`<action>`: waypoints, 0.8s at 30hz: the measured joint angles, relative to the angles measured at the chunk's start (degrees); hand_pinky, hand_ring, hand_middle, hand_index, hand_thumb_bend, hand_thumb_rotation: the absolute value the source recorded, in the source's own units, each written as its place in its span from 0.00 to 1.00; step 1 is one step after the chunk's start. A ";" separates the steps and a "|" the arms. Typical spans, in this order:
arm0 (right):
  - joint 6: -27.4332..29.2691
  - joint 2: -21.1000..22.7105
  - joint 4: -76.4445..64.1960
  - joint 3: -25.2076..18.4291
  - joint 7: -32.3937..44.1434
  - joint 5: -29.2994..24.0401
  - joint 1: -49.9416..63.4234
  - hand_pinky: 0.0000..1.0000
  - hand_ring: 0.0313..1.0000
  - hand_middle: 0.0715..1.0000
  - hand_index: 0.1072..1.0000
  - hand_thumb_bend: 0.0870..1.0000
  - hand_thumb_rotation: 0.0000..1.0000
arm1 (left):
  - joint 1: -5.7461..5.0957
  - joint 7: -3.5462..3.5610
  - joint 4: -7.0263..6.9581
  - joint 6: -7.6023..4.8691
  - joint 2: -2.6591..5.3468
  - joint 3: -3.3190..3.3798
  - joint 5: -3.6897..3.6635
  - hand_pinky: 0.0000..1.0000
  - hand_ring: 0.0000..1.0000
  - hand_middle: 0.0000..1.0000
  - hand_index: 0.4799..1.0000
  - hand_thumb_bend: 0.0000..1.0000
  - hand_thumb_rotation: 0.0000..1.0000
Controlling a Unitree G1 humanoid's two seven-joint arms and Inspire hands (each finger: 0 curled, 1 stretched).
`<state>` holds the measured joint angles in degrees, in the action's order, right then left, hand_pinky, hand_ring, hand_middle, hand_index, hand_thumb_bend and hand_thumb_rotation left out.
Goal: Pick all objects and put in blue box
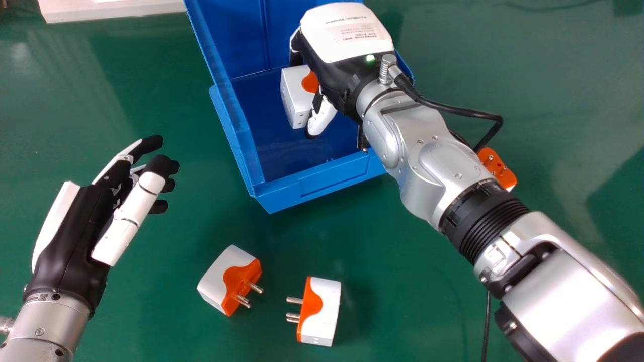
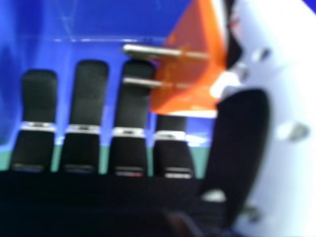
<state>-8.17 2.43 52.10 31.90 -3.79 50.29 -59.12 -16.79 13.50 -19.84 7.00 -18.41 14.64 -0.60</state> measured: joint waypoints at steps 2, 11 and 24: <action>-0.07 -0.01 0.00 0.00 0.00 -0.35 0.00 0.39 0.45 0.47 0.37 0.45 0.00 | 0.00 0.00 -0.16 0.07 0.04 -0.08 0.00 0.73 0.79 0.81 0.77 0.65 0.87; -0.03 0.38 -1.27 0.36 -0.74 -1.20 0.98 0.56 0.67 0.70 0.57 0.51 0.05 | 0.10 0.04 -0.74 0.15 0.07 -0.30 -0.42 0.72 0.78 0.80 0.76 0.65 0.85; 0.66 1.43 -1.55 1.47 -5.56 -0.55 1.81 0.81 0.96 0.99 0.95 0.62 0.21 | 1.54 0.00 -0.53 1.17 -0.01 -0.32 -0.40 0.72 0.77 0.79 0.74 0.66 0.82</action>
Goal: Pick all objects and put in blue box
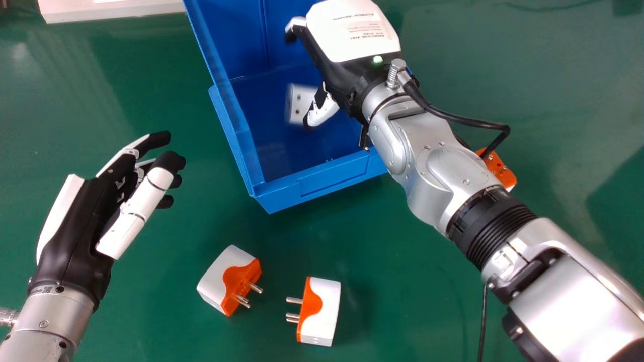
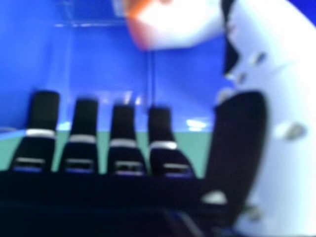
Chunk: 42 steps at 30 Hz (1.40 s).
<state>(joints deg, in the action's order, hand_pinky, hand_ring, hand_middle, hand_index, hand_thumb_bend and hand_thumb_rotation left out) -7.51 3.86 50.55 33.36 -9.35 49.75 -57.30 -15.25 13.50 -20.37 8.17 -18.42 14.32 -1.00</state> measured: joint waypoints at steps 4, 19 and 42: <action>-0.63 0.00 -0.10 0.64 -0.38 0.21 0.18 0.83 0.96 1.00 0.95 0.63 0.22 | 0.30 0.06 0.22 0.00 -0.11 0.00 -0.01 0.72 0.77 0.79 0.74 0.66 0.82; -2.59 1.07 -5.12 1.68 -0.91 0.57 2.00 0.87 0.97 1.00 0.96 0.63 0.26 | 1.83 0.17 1.49 0.06 -0.34 0.02 0.43 0.71 0.76 0.79 0.73 0.66 0.80; -13.22 6.64 -53.80 -0.80 -2.39 9.50 33.27 0.87 0.95 1.00 0.93 0.51 0.20 | 4.76 0.18 5.66 -0.78 -1.56 -0.12 1.70 0.68 0.76 0.78 0.72 0.66 0.79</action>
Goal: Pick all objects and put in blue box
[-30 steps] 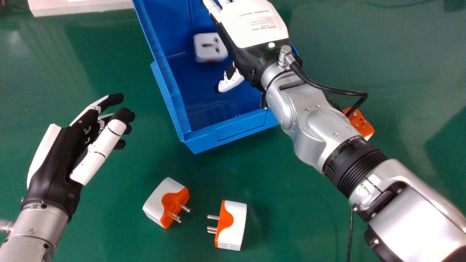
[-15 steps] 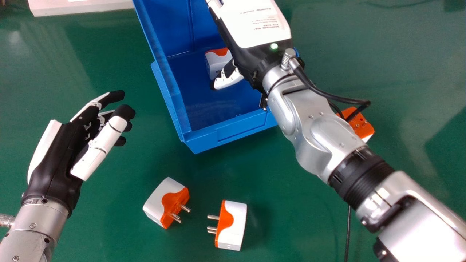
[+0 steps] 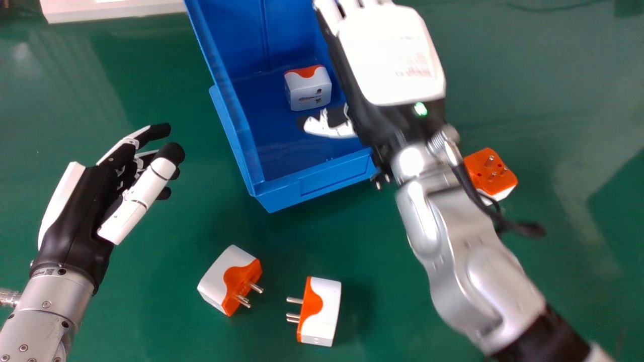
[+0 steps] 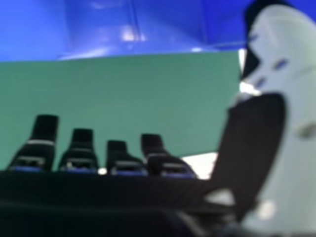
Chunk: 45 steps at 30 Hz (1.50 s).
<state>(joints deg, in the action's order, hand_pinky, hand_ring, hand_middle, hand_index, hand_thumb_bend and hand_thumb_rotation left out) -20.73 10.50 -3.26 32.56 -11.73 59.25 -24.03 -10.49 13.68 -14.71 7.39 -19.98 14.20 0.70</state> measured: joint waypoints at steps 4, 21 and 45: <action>-1.06 0.28 -9.07 -1.15 0.44 2.40 7.62 0.90 0.97 1.00 0.94 0.49 0.21 | 0.24 0.03 0.50 -0.62 -0.32 0.14 -0.02 0.68 0.76 0.78 0.72 0.66 0.79; -0.39 -3.83 -24.89 -4.20 -10.73 8.66 40.17 0.95 1.00 1.00 0.97 0.43 0.33 | 0.36 0.53 1.39 -2.23 -1.27 0.50 -0.06 0.68 0.75 0.77 0.72 0.65 0.81; -3.59 -5.78 -19.02 -16.48 -3.96 6.97 40.78 0.85 0.95 0.98 0.91 0.46 0.31 | -0.51 1.17 1.70 -3.67 -1.40 0.94 -0.53 0.68 0.76 0.78 0.73 0.63 0.82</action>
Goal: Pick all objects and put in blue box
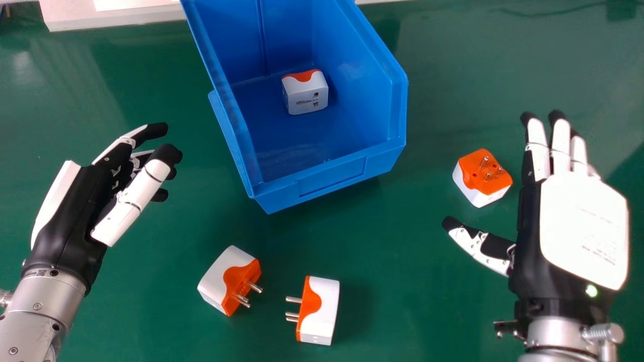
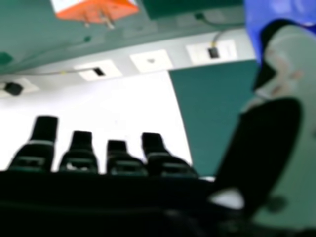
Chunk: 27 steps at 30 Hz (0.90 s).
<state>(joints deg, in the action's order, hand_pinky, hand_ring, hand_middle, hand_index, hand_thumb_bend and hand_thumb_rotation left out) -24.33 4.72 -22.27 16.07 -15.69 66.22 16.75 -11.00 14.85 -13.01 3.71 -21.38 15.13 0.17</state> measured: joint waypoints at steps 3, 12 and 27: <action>-0.84 0.03 1.97 -0.82 2.14 -0.78 -2.44 0.84 0.95 0.98 0.91 0.47 0.30 | 0.01 0.00 0.09 -0.16 -0.05 0.00 0.01 0.68 0.76 0.78 0.73 0.63 0.82; -5.85 1.48 8.34 -1.87 11.85 -0.73 -10.20 0.81 0.92 0.95 0.89 0.49 0.25 | 0.07 -0.01 0.44 -0.55 -0.46 -0.04 0.28 0.68 0.76 0.78 0.73 0.64 0.82; -5.93 11.47 19.66 -1.79 22.26 -3.10 -20.97 0.75 0.86 0.90 0.84 0.49 0.22 | 0.09 0.00 0.63 -0.69 -0.71 -0.02 0.26 0.68 0.76 0.78 0.73 0.64 0.83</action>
<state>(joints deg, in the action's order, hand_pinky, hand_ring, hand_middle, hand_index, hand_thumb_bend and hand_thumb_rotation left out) -30.26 16.19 -2.62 14.28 6.57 63.12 -4.23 -10.91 14.85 -12.37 3.02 -22.10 15.11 0.43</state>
